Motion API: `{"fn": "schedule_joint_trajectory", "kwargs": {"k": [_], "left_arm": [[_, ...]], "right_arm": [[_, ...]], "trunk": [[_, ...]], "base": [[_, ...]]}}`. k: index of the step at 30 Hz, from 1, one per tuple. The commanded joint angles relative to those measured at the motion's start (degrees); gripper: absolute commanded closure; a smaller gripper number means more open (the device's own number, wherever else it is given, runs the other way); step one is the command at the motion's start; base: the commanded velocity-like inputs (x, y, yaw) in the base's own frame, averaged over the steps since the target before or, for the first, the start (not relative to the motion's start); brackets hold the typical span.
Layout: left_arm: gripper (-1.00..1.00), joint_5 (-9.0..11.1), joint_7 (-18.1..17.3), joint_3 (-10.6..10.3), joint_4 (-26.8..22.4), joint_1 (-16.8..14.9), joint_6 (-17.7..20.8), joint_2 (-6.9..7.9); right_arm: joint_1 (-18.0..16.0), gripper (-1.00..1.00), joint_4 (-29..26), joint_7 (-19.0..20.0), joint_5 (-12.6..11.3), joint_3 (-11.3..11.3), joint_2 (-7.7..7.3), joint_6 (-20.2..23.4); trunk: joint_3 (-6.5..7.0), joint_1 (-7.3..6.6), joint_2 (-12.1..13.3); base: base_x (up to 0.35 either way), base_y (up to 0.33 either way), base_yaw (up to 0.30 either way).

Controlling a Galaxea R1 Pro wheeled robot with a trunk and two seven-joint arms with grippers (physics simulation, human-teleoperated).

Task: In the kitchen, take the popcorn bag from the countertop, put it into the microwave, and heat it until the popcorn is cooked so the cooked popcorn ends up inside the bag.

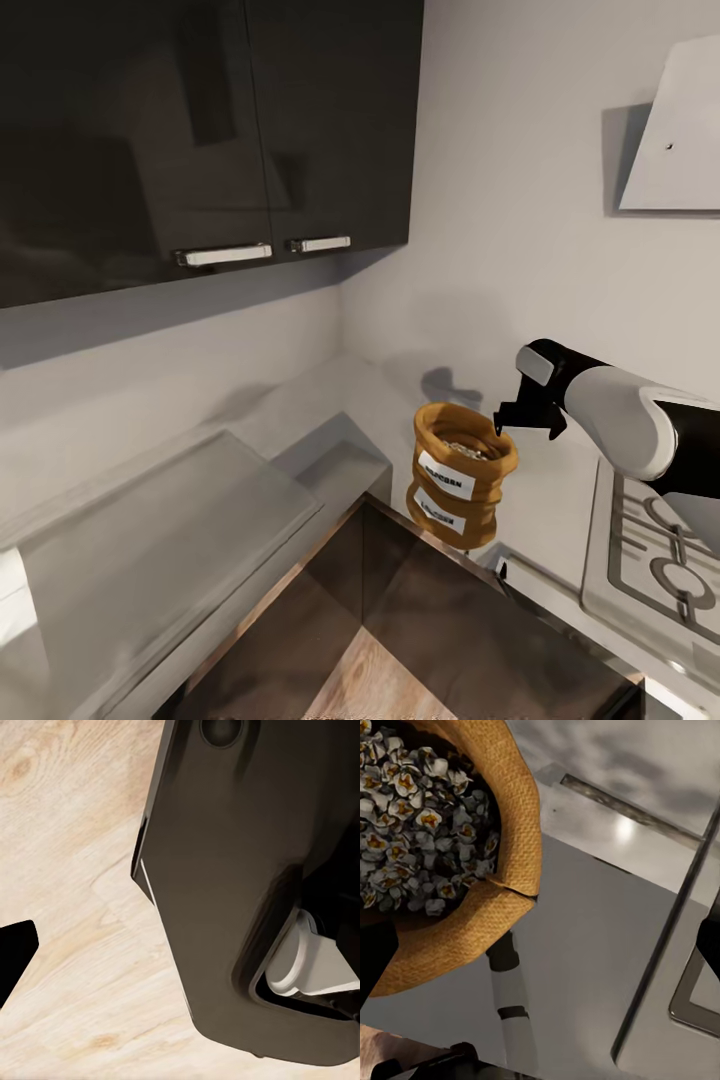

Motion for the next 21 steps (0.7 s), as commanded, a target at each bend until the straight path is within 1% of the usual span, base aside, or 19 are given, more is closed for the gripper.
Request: {"fn": "schedule_joint_trajectory", "kwargs": {"k": [1, 7, 21], "left_arm": [[-1.00, 0.07, 0.01, 0.14, -0.05, -0.01, -0.03, -0.01], [-1.00, 0.06, 0.01, 0.14, -0.05, 0.00, -0.03, -0.01], [-1.00, 0.07, 0.01, 0.14, -0.05, -0.01, -0.03, -0.01]], "right_arm": [[-0.10, -1.00, 0.12, -0.59, -0.48, -0.23, -0.02, -0.07], [-0.10, -1.00, 0.13, -0.67, -0.47, -0.22, -0.02, -0.04], [-0.08, -1.00, 0.24, -0.68, -0.52, -0.20, -0.02, -0.03]], "trunk": [[-0.21, 0.03, -0.13], [-0.54, 0.03, -0.13], [-1.40, 0.03, -0.13]], "base": [[0.041, 0.000, 0.000], [0.152, 0.000, 0.000], [0.005, 0.000, 0.000]]}}
